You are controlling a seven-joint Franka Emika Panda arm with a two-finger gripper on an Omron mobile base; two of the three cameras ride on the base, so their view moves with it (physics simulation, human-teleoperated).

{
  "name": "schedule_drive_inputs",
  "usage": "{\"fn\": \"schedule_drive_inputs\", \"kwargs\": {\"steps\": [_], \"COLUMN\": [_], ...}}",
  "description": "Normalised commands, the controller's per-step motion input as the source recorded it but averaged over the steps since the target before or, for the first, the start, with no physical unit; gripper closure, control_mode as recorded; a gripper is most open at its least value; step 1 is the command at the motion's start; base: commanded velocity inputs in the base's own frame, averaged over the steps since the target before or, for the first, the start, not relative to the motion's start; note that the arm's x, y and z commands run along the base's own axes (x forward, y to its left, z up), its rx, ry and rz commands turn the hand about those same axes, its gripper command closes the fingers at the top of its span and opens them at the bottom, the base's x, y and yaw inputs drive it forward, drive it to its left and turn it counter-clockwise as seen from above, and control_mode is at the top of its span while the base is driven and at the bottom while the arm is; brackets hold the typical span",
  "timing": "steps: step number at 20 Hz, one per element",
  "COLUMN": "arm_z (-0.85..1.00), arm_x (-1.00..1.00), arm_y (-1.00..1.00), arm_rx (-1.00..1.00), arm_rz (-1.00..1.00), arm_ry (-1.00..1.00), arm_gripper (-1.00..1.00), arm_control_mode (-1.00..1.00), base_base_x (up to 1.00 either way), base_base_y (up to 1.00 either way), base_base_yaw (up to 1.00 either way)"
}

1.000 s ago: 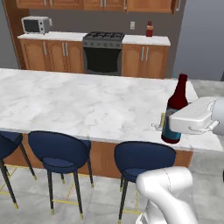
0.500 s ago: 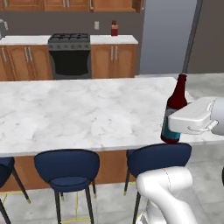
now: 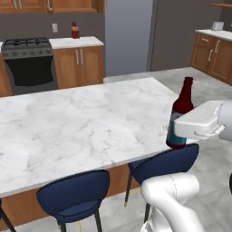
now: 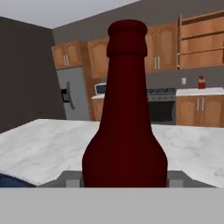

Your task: Get the candle and the beer from the cabinet and move them to the dining counter.

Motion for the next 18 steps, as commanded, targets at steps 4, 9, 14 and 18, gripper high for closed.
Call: {"fn": "schedule_drive_inputs", "kwargs": {"steps": [4, 9, 14, 18], "arm_z": [0.00, 0.00, -0.12, -0.22], "arm_x": [0.00, 0.00, 0.47, 0.45], "arm_y": [0.00, 0.00, 0.02, 0.00], "arm_rx": [0.00, 0.00, 0.00, 0.00], "arm_rz": [0.00, 0.00, 0.00, 0.04], "arm_ry": [0.00, 0.00, 0.01, -0.04], "arm_gripper": [1.00, 1.00, 1.00, 1.00], "arm_control_mode": [1.00, 1.00, -1.00, -1.00], "base_base_x": [0.41, 0.49, 0.10, 0.00], "base_base_y": [0.37, 0.05, 0.02, 0.00], "base_base_yaw": [-0.36, -0.20, -0.01, 0.00]}}
